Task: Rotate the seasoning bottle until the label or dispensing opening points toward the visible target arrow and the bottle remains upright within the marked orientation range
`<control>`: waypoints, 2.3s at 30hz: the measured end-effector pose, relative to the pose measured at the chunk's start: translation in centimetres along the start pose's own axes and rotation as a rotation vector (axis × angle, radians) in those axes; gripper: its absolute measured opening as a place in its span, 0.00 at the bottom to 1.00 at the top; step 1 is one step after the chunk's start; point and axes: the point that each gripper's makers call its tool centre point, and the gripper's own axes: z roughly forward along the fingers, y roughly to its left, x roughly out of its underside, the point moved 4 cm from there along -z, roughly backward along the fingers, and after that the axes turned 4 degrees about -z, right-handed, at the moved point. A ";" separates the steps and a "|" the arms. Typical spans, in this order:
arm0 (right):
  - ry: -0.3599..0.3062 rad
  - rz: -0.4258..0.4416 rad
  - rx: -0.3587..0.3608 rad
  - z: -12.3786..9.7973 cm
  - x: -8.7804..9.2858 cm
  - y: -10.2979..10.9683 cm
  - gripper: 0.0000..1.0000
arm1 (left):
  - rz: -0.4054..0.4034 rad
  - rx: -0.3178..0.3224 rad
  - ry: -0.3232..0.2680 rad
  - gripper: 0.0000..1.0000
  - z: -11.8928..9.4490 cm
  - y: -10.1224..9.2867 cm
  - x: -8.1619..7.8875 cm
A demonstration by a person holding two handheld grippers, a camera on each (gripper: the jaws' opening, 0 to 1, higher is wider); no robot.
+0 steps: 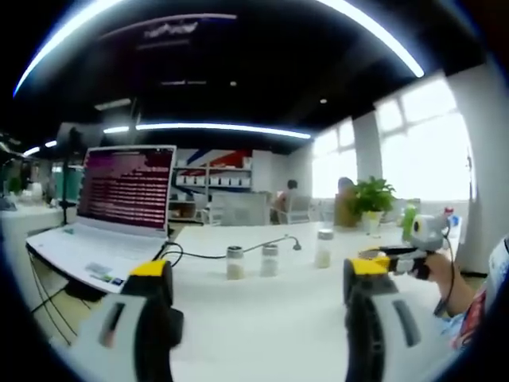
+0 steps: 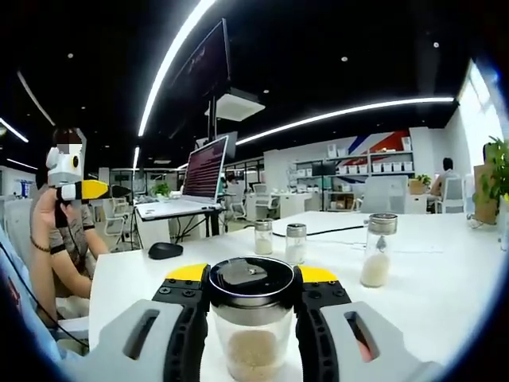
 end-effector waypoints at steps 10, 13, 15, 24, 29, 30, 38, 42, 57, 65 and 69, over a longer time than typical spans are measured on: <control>-0.002 0.005 0.054 0.0 0.0 0.2 0.41 | -0.007 0.029 0.001 0.94 0.0 -0.6 0.0; -0.005 0.009 0.077 0.0 0.0 0.2 0.41 | -0.008 0.026 0.003 0.94 0.0 -0.6 0.1; -0.010 0.005 0.069 0.0 0.1 0.0 0.41 | -0.008 0.029 0.004 0.94 0.0 -0.6 0.1; 0.003 0.004 0.102 0.2 0.0 0.2 0.41 | -0.005 0.019 0.010 0.94 0.0 -0.2 0.2; 0.007 0.002 0.135 0.2 0.0 0.3 0.41 | -0.010 0.018 0.003 0.94 -0.1 -0.1 0.1; 0.006 0.002 0.141 0.2 0.0 0.3 0.41 | -0.013 0.021 0.000 0.94 -0.2 -0.1 0.0; 0.007 0.002 0.172 0.3 0.0 0.3 0.41 | -0.012 0.034 0.001 0.94 0.0 -0.3 -0.1; 0.032 0.014 0.158 0.9 0.5 0.0 0.54 | -0.011 0.034 0.001 0.94 0.1 -0.3 -0.1; 0.020 0.025 0.127 -0.4 -0.1 0.0 0.77 | -0.008 0.024 0.009 0.94 0.3 -0.1 0.2; -0.014 -0.001 0.061 -2.1 -2.2 -1.0 0.79 | 0.001 0.031 0.016 0.94 0.3 -0.3 0.3; -0.003 -0.022 -0.013 -2.5 -3.4 -1.3 0.78 | -0.003 0.023 0.011 0.94 0.2 -0.3 0.2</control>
